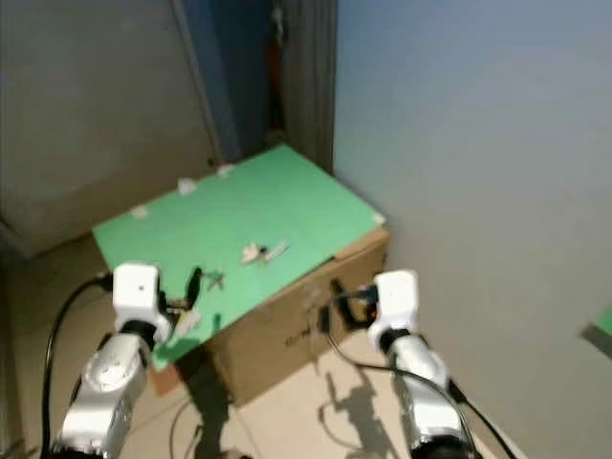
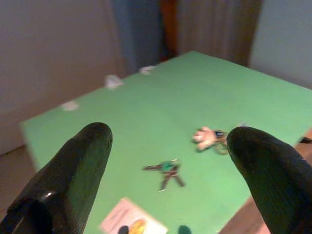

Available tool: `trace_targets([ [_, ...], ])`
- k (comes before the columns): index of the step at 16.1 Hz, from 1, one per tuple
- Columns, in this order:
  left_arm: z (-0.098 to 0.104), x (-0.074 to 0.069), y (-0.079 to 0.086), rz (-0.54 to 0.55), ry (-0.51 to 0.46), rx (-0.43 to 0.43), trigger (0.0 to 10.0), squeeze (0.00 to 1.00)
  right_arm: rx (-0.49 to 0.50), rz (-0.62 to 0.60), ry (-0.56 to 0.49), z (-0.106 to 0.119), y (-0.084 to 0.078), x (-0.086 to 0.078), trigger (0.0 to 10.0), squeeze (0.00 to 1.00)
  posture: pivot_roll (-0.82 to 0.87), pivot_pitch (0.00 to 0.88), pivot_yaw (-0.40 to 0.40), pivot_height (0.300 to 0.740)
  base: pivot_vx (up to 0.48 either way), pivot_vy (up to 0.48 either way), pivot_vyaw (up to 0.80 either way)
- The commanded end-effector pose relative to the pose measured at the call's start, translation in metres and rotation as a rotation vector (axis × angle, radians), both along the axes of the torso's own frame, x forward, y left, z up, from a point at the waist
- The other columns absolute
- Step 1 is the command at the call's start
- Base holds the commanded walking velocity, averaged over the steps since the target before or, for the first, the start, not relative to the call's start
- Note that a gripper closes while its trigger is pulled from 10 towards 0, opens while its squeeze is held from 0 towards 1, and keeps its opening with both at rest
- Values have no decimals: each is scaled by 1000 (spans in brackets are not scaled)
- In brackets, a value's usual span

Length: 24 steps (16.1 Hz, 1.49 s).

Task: Hang keys on a hook

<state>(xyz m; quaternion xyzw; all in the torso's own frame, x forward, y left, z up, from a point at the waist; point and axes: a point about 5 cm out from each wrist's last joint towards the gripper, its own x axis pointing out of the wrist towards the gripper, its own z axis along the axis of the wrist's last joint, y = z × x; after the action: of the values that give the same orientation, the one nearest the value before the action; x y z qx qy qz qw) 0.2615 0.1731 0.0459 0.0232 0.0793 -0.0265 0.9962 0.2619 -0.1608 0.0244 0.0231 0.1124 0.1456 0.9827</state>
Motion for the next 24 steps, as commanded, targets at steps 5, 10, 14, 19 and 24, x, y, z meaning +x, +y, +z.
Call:
trace_targets([
  [5, 0, 2, 4, 21, 4, 21, 10000, 0, -37, 32, -1, 1, -2, -1, 10000, 0, -182, 0, 93, 717, 0, 0, 587],
  [10, 1, 3, 2, 10, -6, 37, 10000, 0, -29, -1, 0, 2, -7, 2, 10000, 0, -181, 0, 90, 717, 0, 0, 225],
  [14, 4, 2, -6, -42, -31, 0, 10000, 0, -30, 3, -2, 1, -6, 1, 10000, 0, -179, 0, 90, 717, 111, 0, 0],
  [19, 3, 3, -13, -65, -30, 28, 10000, 0, -31, 12, -8, 2, -3, 0, 10000, 0, -182, 0, 92, 717, 478, 0, 0],
  [24, 2, 7, -20, -102, -9, 63, 10000, 0, -30, 11, -7, 1, -2, -2, 10000, 0, -188, 1, 99, 717, 480, 0, 0],
])
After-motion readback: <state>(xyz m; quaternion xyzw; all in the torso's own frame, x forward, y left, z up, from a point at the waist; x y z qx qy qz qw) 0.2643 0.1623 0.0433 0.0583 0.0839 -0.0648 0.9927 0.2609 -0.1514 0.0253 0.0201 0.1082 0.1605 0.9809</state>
